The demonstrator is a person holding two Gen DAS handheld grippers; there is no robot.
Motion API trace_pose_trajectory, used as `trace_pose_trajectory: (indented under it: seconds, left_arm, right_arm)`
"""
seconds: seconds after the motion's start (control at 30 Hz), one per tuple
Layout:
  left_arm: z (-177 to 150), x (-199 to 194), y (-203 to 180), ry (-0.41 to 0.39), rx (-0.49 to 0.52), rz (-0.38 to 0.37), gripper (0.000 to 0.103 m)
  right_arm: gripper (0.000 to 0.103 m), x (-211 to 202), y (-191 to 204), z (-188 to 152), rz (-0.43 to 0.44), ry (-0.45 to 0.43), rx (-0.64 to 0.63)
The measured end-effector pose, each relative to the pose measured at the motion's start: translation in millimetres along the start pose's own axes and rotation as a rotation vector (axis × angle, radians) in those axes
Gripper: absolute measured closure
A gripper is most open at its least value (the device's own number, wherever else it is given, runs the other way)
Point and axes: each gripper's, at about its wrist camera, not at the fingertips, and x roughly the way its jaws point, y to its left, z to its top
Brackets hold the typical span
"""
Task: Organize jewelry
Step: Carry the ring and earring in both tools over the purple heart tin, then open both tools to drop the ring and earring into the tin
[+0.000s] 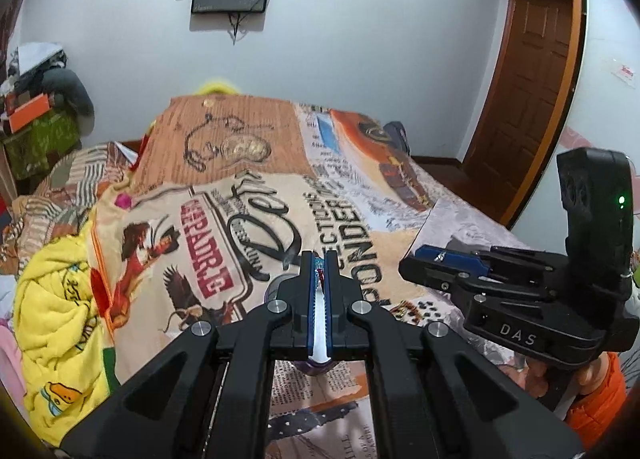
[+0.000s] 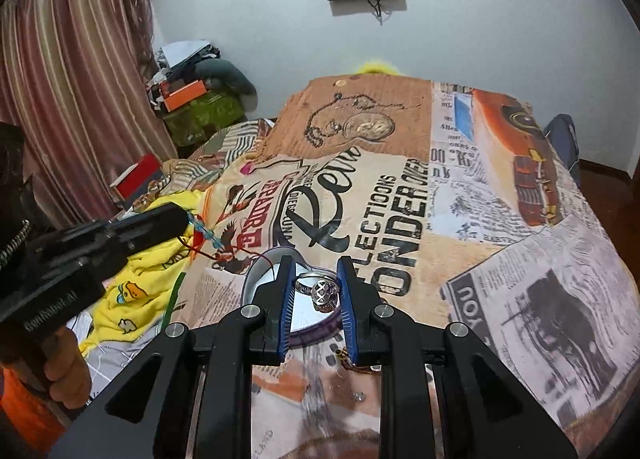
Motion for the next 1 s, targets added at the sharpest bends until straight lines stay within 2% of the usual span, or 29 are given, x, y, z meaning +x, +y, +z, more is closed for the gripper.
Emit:
trace_pose_trajectory:
  seconds: [0.27,0.63,0.8,0.97,1.0]
  left_arm:
    - [-11,34,13,0.088,-0.033,-0.037,0.101]
    - [-21,57,20,0.156,-0.049,-0.071,0.101]
    - [-23,58,21,0.17,-0.046,-0.067,0.101]
    - [-23,54,23,0.166,-0.033,-0.018,0.098]
    - [-22,52,24,0.162,-0.031,-0.006,0.094]
  right_arm:
    - [0.084,32,-2,-2,0.024,0.075,0.006]
    - [0.084,58,5,-8,0.042,0.152,-0.033]
    - [0.084,62,5,-10,0.044,0.167,-0.037]
    - [0.084,64,5,-10,0.037,0.172,-0.039]
    - [0.084,64,5,-11,0.035,0.171,-0.04]
